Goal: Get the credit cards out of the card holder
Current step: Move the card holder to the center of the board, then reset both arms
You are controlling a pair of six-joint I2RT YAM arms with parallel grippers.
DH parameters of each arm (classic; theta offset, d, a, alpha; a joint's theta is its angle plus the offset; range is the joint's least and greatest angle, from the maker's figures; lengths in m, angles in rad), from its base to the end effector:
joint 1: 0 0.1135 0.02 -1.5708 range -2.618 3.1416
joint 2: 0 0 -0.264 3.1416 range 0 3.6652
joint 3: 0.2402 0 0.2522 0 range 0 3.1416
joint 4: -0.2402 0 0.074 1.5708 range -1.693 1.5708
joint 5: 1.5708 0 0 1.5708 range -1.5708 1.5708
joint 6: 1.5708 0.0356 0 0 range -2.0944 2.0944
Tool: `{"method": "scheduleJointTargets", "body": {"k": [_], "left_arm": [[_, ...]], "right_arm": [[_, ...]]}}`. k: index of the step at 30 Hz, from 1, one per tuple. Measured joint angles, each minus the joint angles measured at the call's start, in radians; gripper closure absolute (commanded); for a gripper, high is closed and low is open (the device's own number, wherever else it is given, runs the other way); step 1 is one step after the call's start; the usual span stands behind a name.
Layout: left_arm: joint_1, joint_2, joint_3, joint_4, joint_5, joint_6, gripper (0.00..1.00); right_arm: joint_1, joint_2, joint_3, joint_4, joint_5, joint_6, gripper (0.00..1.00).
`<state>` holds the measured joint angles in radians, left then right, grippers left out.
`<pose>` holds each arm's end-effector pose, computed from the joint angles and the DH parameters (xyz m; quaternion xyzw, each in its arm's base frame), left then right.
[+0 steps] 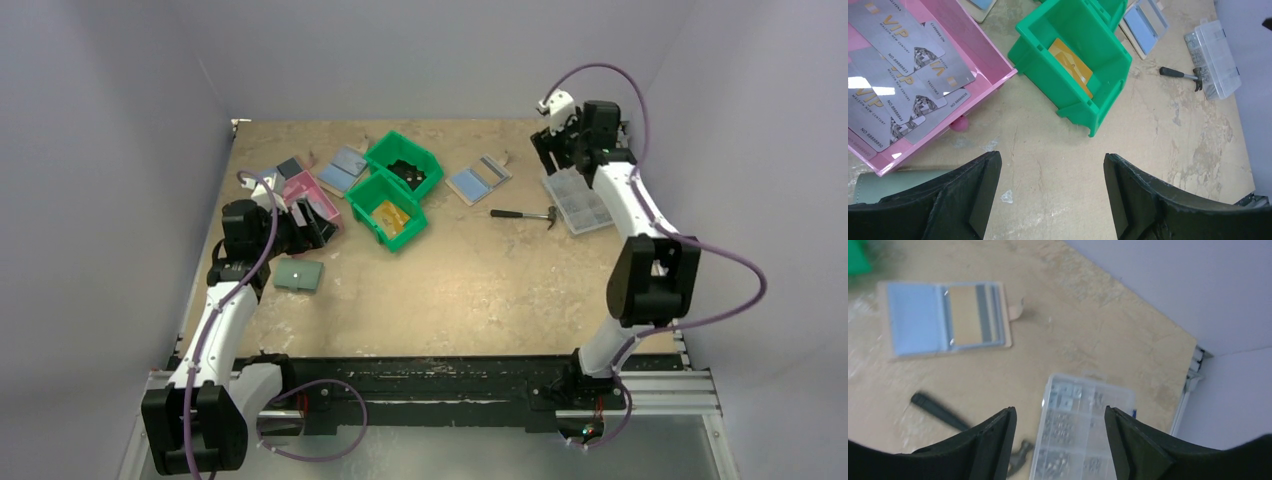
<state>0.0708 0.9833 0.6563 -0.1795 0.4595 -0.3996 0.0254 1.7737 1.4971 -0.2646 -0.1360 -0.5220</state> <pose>0.2181 -0.0004 0.2600 -0.0832 0.8429 -0.2745 0.4553 0.4186 0.0155 0.3066 -0.2669 0.8270 -0.0634 0.4907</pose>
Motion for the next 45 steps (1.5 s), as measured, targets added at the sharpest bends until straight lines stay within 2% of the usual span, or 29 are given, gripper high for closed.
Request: {"method": "scheduleJointTargets", "body": {"k": [5, 6, 7, 8, 9, 11, 13, 14, 19, 22, 26, 33, 45], "left_arm": [[0.0, -0.016, 0.0, 0.0, 0.001, 0.0, 0.19], [0.0, -0.018, 0.0, 0.001, 0.003, -0.001, 0.18], [0.0, -0.019, 0.0, 0.002, 0.007, -0.001, 0.18], [0.0, -0.02, 0.0, 0.005, 0.013, -0.001, 0.17], [0.0, -0.02, 0.0, 0.008, 0.024, -0.003, 0.16], [0.0, -0.02, 0.0, 0.02, 0.05, -0.009, 0.13], [0.0, -0.019, 0.0, 0.034, 0.074, -0.014, 0.03], [0.0, -0.019, 0.0, 0.04, 0.082, -0.02, 0.02], [0.0, -0.019, 0.0, 0.044, 0.074, -0.062, 0.02], [0.0, -0.019, 0.0, 0.043, 0.076, -0.073, 0.03], [0.0, -0.019, 0.004, 0.031, 0.096, -0.099, 0.03], [0.0, -0.036, 0.045, -0.025, 0.123, -0.151, 0.02], [0.0, -0.12, 0.095, -0.136, 0.112, -0.166, 0.02]], "right_arm": [[-0.109, -0.126, -0.116, -0.144, -0.172, -0.05, 0.23], [-0.133, -0.135, -0.137, -0.178, -0.204, -0.062, 0.19], [-0.155, -0.143, -0.158, -0.209, -0.24, -0.071, 0.07], [-0.175, -0.15, -0.178, -0.238, -0.275, -0.078, 0.02], [-0.192, -0.159, -0.197, -0.268, -0.305, -0.082, 0.01], [-0.21, -0.19, -0.236, -0.315, -0.357, -0.084, 0.01], [-0.209, -0.24, -0.272, -0.338, -0.399, -0.076, 0.01], [-0.209, -0.277, -0.29, -0.339, -0.416, -0.061, 0.01], [-0.225, -0.495, -0.357, -0.272, -0.46, 0.043, 0.01], [-0.253, -0.619, -0.393, -0.192, -0.429, 0.158, 0.01], [-0.267, -0.705, -0.412, -0.123, -0.38, 0.31, 0.01], [-0.268, -0.756, -0.426, -0.078, -0.349, 0.5, 0.01], [-0.268, -0.762, -0.426, -0.084, -0.399, 0.529, 0.01]]}}
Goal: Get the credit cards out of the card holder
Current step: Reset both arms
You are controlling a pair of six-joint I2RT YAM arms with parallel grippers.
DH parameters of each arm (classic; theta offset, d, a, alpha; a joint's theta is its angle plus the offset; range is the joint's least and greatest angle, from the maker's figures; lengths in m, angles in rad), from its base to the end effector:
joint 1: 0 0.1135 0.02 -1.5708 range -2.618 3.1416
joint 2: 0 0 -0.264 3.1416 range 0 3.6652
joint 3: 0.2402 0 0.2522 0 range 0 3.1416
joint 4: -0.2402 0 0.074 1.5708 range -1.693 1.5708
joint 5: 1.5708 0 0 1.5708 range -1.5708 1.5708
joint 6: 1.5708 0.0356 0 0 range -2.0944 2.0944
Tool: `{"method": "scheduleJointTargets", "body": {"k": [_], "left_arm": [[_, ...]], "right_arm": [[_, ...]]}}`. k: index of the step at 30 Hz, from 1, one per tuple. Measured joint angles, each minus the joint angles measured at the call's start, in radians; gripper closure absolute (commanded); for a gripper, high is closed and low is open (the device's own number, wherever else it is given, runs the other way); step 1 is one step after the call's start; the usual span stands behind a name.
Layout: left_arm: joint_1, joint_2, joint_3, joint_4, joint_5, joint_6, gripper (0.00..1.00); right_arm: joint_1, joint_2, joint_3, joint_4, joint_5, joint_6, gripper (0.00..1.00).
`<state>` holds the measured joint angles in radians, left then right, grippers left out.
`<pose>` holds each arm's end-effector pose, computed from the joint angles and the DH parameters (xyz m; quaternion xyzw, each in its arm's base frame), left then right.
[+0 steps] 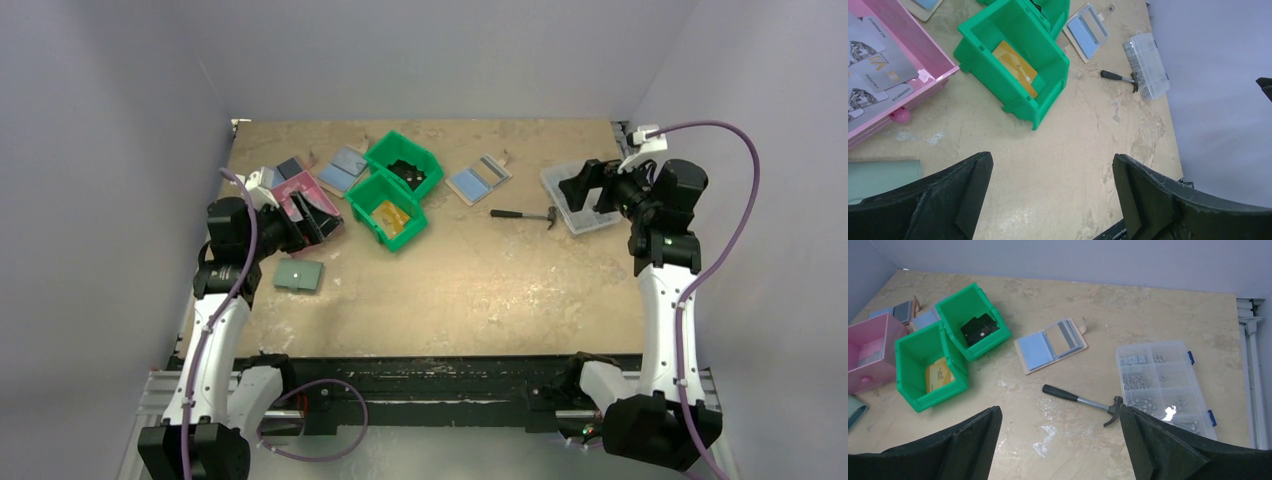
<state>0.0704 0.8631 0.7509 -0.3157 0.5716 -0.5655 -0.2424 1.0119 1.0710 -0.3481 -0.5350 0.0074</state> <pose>0.1940 -0.0056 0.3032 -0.1074 0.8142 -0.3571 0.4450 0.2192 -0.0355 0.3819 -0.0605 0.7867 0.1428 0.5975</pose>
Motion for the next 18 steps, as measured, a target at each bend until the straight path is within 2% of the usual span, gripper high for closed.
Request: {"method": "scheduleJointTargets", "body": {"k": [18], "left_arm": [[0.0, 0.05, 0.043, -0.06, -0.045, 0.009, 0.01]], "right_arm": [[0.0, -0.007, -0.023, 0.006, -0.032, 0.013, 0.01]]}}
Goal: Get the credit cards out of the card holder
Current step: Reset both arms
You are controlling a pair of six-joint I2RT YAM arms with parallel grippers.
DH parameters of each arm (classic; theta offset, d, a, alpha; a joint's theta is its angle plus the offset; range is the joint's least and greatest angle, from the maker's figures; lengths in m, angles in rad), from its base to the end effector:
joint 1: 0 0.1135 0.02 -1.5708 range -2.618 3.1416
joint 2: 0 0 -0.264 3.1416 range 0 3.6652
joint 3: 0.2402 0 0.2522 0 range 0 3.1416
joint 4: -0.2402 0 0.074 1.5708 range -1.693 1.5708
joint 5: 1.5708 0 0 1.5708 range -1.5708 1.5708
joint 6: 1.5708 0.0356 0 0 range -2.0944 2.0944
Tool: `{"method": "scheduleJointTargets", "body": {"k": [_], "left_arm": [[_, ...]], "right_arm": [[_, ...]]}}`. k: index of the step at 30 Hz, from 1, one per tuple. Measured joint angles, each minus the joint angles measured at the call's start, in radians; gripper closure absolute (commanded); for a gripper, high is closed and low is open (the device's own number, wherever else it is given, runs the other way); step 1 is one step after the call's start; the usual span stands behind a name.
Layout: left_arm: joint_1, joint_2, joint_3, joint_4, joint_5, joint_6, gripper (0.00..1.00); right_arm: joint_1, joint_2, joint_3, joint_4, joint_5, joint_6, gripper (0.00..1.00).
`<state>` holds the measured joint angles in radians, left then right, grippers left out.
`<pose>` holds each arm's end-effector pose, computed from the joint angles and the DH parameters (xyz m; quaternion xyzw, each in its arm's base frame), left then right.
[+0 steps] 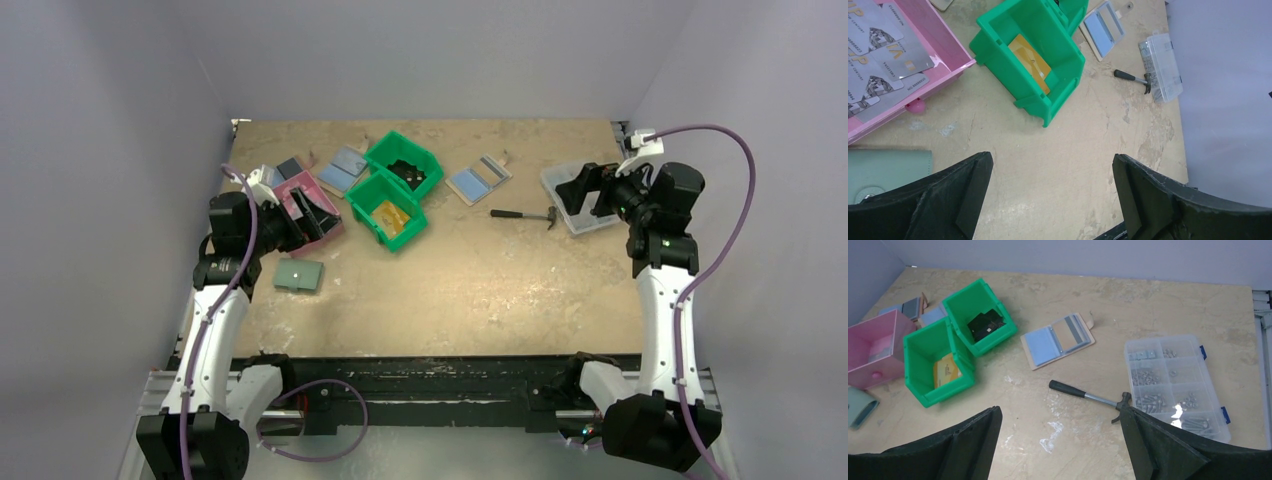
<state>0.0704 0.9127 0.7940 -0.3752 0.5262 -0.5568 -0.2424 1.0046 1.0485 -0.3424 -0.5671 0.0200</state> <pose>0.2019 -0.0037 0.3033 -0.1289 0.8297 -0.3359 0.4268 0.2181 -0.0342 0.3764 -0.0637 0.7874 0.1604 0.5918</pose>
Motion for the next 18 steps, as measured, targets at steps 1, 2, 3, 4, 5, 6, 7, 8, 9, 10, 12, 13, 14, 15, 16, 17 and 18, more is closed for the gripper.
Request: {"method": "scheduleJointTargets", "body": {"k": [1, 2, 3, 4, 5, 6, 7, 8, 9, 10, 12, 13, 14, 15, 16, 17, 18], "left_arm": [[0.0, 0.001, 0.001, -0.001, -0.001, 0.0, 0.01], [0.0, 0.002, 0.001, -0.001, -0.002, 0.0, 0.02], [0.0, 0.003, 0.001, -0.002, -0.003, 0.0, 0.01], [0.0, 0.004, 0.001, -0.003, -0.004, 0.0, 0.01], [0.0, 0.005, 0.001, -0.004, -0.004, 0.0, 0.01], [0.0, 0.005, 0.001, -0.006, -0.005, 0.0, 0.01], [0.0, 0.005, 0.001, -0.008, -0.006, 0.0, 0.01], [0.0, 0.005, 0.001, -0.008, -0.006, 0.0, 0.01], [0.0, 0.005, 0.001, -0.008, -0.006, 0.0, 0.01], [0.0, 0.005, 0.001, -0.008, -0.006, 0.0, 0.01], [0.0, 0.006, 0.001, -0.008, -0.006, 0.0, 0.01], [0.0, 0.007, 0.001, -0.008, -0.006, 0.0, 0.01], [0.0, 0.008, 0.001, -0.008, -0.006, 0.0, 0.02], [0.0, 0.008, 0.001, -0.008, -0.006, 0.0, 0.01], [0.0, 0.009, 0.001, -0.008, -0.006, 0.0, 0.01], [0.0, 0.01, 0.001, -0.008, -0.007, 0.0, 0.01], [0.0, 0.01, 0.001, -0.008, -0.007, 0.0, 0.01]], "right_arm": [[0.0, 0.0, -0.004, 0.0, 0.0, 0.003, 0.01], [0.0, 0.0, -0.007, 0.0, 0.0, 0.005, 0.01], [0.0, 0.0, -0.01, 0.001, 0.0, 0.007, 0.01], [0.0, 0.0, -0.011, 0.0, 0.0, 0.008, 0.01], [0.0, 0.0, -0.012, 0.002, 0.0, 0.01, 0.01], [0.0, 0.0, -0.012, 0.003, 0.0, 0.011, 0.01], [0.0, 0.0, -0.013, 0.008, 0.0, 0.014, 0.01], [0.0, 0.0, -0.015, 0.011, 0.0, 0.014, 0.01], [0.0, 0.0, -0.017, 0.014, 0.0, 0.015, 0.01], [0.0, 0.0, -0.019, 0.014, 0.0, 0.016, 0.01], [0.0, 0.0, -0.023, 0.015, 0.0, 0.019, 0.01], [0.0, 0.0, -0.024, 0.016, 0.0, 0.022, 0.01], [0.0, 0.0, -0.026, 0.018, 0.0, 0.024, 0.01], [0.0, 0.0, -0.027, 0.018, 0.0, 0.026, 0.01], [0.0, 0.0, -0.029, 0.021, 0.0, 0.026, 0.01], [0.0, 0.0, -0.032, 0.024, 0.0, 0.027, 0.01], [0.0, 0.0, -0.036, 0.026, 0.0, 0.029, 0.01]]}}
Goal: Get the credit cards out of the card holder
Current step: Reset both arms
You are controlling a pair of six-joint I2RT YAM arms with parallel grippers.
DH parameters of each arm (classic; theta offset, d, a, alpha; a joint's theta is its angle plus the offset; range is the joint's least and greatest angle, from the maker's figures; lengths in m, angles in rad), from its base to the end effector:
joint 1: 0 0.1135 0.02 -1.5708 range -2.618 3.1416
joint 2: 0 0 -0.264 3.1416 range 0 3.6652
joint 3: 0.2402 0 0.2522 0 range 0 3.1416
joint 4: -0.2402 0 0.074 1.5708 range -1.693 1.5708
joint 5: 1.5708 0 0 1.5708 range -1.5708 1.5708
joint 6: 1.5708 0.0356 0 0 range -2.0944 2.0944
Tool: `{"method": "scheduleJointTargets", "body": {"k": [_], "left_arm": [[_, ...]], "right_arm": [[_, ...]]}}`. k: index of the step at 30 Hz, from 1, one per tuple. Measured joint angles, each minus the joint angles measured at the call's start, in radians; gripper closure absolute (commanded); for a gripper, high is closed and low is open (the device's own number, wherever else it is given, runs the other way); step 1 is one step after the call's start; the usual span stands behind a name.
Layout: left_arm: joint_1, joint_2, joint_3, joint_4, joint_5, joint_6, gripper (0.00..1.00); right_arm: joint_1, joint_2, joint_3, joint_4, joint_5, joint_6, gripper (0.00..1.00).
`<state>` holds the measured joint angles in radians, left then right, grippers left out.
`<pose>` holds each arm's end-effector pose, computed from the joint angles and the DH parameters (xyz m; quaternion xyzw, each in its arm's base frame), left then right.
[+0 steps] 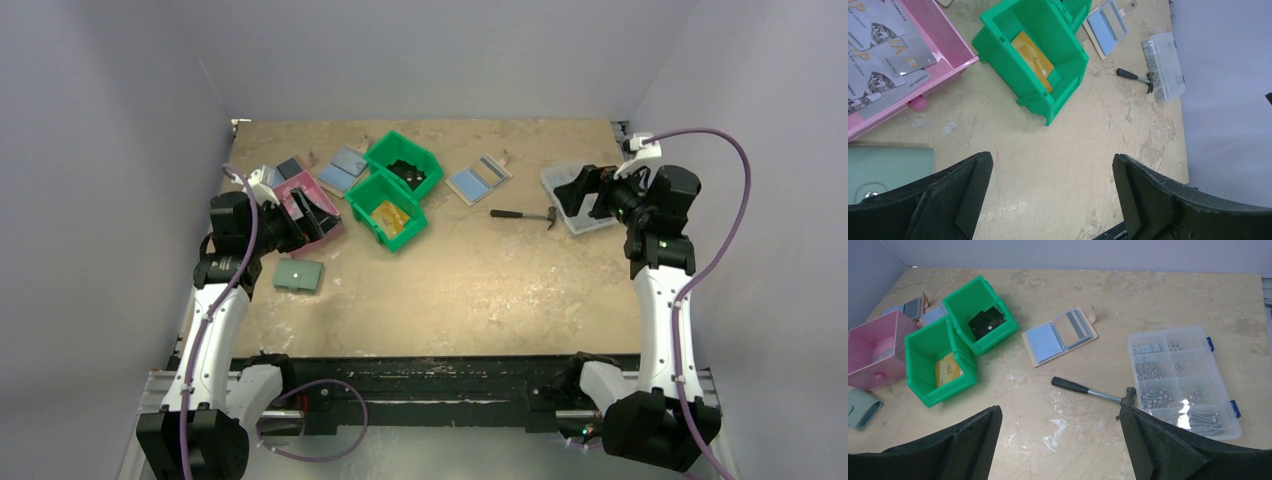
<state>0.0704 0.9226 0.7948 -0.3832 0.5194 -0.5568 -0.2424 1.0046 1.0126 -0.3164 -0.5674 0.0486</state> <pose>0.2035 -0.0034 0.3009 -0.1338 0.8333 -0.3327 0.4208 0.2201 -0.0347 0.3667 -0.0511 0.7908 0.1701 0.5857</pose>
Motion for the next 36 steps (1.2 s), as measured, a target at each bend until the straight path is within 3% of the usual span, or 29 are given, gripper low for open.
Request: {"method": "scheduleJointTargets", "body": {"k": [36], "left_arm": [[0.0, 0.0, 0.0, -0.003, -0.008, 0.0, 0.02]], "right_arm": [[0.0, 0.003, -0.04, 0.033, -0.001, 0.033, 0.01]]}}
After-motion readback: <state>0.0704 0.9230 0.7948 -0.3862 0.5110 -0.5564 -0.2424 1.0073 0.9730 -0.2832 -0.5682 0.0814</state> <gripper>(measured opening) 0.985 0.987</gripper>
